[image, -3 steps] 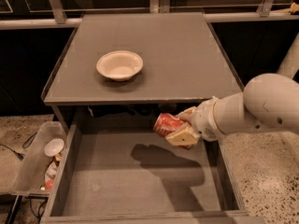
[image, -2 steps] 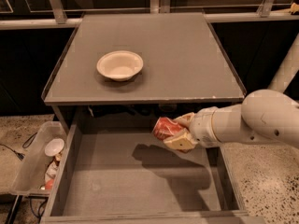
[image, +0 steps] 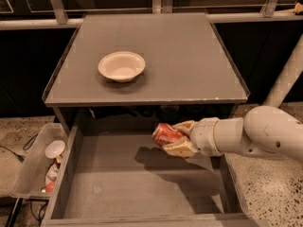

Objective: Place coke can into top drawer

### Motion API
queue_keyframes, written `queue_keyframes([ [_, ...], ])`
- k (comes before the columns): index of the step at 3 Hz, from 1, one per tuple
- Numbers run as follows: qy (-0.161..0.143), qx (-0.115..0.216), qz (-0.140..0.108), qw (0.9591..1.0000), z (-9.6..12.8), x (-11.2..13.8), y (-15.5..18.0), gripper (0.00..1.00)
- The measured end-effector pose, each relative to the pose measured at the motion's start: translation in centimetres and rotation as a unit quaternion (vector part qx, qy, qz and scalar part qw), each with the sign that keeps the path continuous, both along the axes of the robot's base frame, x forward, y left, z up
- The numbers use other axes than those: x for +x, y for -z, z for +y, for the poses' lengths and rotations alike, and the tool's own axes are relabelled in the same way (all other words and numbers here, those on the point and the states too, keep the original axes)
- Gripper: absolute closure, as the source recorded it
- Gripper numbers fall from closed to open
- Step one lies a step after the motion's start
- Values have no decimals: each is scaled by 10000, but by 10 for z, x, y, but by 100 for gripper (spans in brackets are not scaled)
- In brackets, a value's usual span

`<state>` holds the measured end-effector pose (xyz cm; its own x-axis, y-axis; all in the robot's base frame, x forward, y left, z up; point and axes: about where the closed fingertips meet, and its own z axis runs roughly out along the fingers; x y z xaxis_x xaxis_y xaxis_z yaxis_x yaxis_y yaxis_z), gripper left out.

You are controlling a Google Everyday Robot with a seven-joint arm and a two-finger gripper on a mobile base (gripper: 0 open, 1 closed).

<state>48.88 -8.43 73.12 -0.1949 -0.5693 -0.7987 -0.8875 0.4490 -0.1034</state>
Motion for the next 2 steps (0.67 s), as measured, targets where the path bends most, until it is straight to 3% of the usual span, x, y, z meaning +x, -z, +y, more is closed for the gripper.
queue_keyframes([
  [1, -92, -39, 200, 9997, 11, -4, 24, 100],
  [2, -104, 25, 734, 9972, 31, -5, 94, 100],
])
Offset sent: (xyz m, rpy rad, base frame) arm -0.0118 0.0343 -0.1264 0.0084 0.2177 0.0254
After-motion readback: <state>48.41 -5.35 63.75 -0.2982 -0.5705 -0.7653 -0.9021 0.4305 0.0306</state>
